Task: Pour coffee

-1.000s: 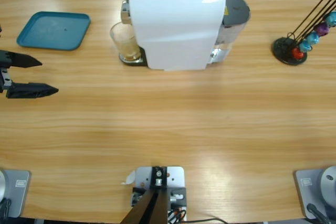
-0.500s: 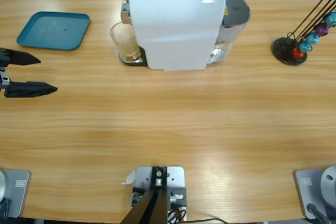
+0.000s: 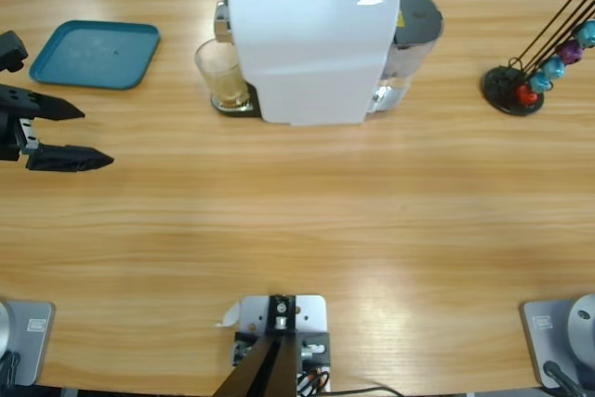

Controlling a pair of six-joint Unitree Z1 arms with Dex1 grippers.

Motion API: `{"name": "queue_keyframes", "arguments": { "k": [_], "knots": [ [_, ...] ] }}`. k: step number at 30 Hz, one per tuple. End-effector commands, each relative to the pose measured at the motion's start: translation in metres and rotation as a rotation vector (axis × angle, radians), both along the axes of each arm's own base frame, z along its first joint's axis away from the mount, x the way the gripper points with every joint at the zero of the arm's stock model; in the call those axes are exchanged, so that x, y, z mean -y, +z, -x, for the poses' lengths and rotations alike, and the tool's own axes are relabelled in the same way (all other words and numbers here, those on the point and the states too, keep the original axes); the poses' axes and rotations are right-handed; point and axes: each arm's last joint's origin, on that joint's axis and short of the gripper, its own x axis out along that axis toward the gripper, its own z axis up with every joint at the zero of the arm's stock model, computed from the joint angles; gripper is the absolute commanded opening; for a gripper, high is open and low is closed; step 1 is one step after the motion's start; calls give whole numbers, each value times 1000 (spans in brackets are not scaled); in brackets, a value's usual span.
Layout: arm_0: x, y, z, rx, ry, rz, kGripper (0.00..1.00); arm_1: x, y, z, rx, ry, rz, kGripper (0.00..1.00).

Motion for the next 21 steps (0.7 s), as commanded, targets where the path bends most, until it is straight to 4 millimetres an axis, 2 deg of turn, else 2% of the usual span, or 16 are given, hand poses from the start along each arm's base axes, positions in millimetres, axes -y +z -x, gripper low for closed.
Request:
{"name": "queue_keyframes", "arguments": {
  "k": [1,11,21],
  "knots": [
    [8,-9,-4,-39,-22,-14,1000,-9,-28,-17,-82,-2,29,0],
    [13,-10,-13,-18,-41,-12,1000,-8,-50,-24,-137,-2,38,0],
    [14,-7,-13,29,-65,0,1000,-13,-58,-29,-162,9,32,0]
  ]
}}
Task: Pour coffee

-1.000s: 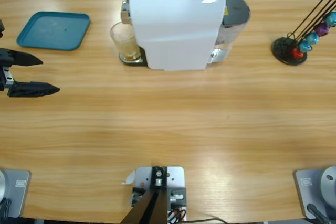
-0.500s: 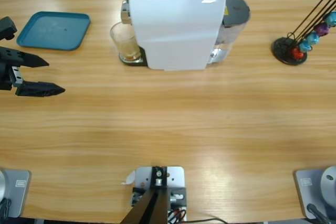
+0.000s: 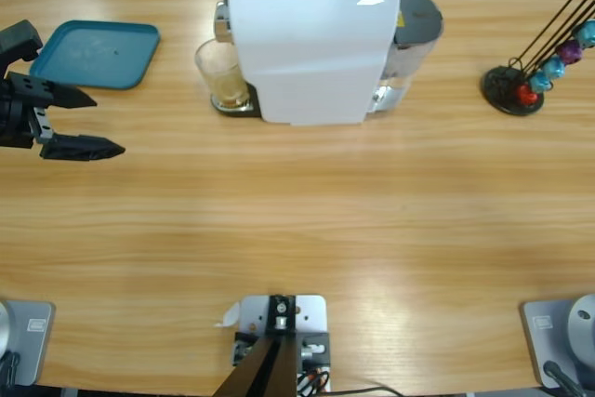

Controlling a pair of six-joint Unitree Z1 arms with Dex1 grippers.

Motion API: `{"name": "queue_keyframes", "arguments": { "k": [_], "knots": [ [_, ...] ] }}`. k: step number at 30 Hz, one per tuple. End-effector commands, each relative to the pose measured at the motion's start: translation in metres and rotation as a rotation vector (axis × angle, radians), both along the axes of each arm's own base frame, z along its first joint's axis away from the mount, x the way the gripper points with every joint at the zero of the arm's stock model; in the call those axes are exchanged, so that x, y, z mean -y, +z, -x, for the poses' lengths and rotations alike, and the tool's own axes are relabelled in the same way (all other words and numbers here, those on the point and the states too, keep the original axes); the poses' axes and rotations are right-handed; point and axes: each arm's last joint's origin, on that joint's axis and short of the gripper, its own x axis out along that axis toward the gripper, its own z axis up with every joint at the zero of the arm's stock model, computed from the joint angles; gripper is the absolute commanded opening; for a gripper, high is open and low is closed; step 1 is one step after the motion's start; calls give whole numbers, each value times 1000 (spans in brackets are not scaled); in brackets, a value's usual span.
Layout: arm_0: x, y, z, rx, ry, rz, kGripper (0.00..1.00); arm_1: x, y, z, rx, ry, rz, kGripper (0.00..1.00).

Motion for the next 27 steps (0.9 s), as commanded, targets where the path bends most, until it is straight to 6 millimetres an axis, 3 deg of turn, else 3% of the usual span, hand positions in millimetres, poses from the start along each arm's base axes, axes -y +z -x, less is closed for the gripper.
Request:
{"name": "queue_keyframes", "arguments": {
  "k": [1,27],
  "knots": [
    [4,-7,-3,-12,-24,-8,1000,-10,-37,-18,-99,-1,38,0],
    [4,-14,-3,-29,-23,-17,1000,-14,-56,-24,-111,-3,57,0]
  ]
}}
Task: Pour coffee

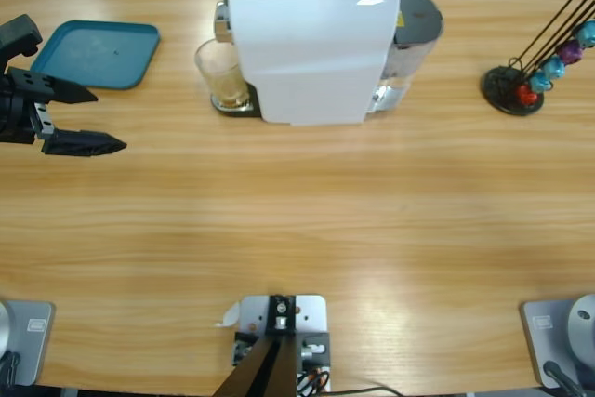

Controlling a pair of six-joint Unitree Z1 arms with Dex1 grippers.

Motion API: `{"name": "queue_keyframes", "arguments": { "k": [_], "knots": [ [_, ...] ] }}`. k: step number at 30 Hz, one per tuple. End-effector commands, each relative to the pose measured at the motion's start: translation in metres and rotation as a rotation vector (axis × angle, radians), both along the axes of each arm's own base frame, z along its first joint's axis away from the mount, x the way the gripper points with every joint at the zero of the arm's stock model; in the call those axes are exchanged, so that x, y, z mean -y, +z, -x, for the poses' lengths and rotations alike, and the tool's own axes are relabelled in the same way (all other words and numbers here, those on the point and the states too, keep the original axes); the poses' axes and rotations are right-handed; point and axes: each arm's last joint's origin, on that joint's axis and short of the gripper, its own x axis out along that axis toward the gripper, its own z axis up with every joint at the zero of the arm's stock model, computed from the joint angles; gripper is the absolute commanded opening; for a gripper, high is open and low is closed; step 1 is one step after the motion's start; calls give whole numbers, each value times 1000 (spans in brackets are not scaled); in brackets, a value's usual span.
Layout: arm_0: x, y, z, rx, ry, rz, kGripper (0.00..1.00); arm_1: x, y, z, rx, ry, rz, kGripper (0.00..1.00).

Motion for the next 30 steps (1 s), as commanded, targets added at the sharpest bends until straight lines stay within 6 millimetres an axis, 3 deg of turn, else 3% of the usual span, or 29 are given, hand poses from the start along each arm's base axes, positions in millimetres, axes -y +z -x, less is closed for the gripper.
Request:
{"name": "queue_keyframes", "arguments": {
  "k": [1,5,18,21,23,24,25,26,28,30],
  "knots": [
    [3,-15,-1,-43,-23,-24,1000,-6,-28,-14,-56,-6,24,0],
    [4,-17,-2,-52,-23,-29,1000,-6,-26,-13,-54,-4,21,0],
    [3,-20,-1,-48,-22,-28,1000,-10,-52,-2,-119,13,90,0],
    [2,-20,0,-47,-22,-28,1000,-10,-46,-3,-98,11,86,0],
    [2,-19,1,-40,-22,-24,1000,-8,-24,1,-37,44,57,0],
    [2,-18,1,-34,-22,-21,1000,-5,3,12,30,94,20,243],
    [2,-16,1,-27,-22,-17,1000,-1,26,24,90,124,-10,881],
    [2,-14,1,-19,-22,-13,1000,5,48,38,144,137,-35,998],
    [1,-7,2,5,-21,1,1000,26,80,66,227,132,-79,1000],
    [1,-4,3,17,-20,9,1000,51,99,97,266,122,-116,1000]
  ]
}}
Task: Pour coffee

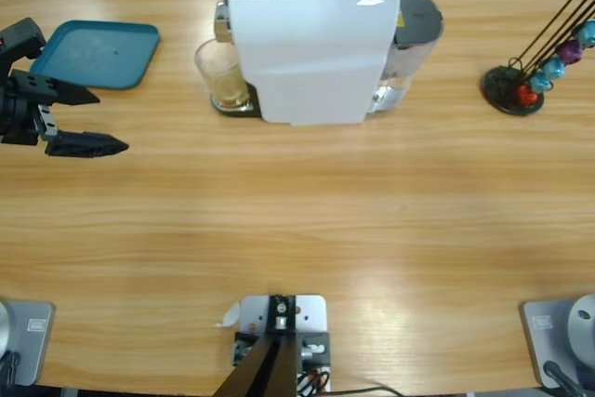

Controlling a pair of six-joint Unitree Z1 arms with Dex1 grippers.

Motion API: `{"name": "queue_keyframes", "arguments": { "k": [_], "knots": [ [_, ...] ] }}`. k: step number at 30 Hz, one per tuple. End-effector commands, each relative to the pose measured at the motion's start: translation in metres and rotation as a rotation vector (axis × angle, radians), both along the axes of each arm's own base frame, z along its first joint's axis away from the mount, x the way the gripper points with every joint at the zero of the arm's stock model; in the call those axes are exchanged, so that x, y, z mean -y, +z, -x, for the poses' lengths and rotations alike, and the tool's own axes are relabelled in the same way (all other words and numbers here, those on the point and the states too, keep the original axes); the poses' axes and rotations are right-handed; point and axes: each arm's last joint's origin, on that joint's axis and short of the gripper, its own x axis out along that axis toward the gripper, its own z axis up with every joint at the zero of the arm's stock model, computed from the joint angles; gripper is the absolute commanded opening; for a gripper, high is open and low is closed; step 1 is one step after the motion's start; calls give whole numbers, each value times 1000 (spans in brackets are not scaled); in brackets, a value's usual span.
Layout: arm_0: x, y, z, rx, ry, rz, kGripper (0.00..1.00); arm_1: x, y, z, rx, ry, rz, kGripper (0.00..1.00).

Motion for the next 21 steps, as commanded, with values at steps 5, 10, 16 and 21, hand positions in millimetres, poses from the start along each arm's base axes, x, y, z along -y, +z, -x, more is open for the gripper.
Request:
{"name": "queue_keyframes", "arguments": {
  "k": [5,10,16,21],
  "knots": [
    [1,1,10,22,-37,11,1000,91,79,136,172,37,-127,1000],
    [-4,7,23,47,-42,26,1000,104,60,153,140,19,-156,1000],
    [-5,5,25,43,-43,23,1000,74,42,115,100,11,-121,988],
    [-4,1,25,28,-42,15,1000,29,36,56,71,18,-92,835]
  ]
}}
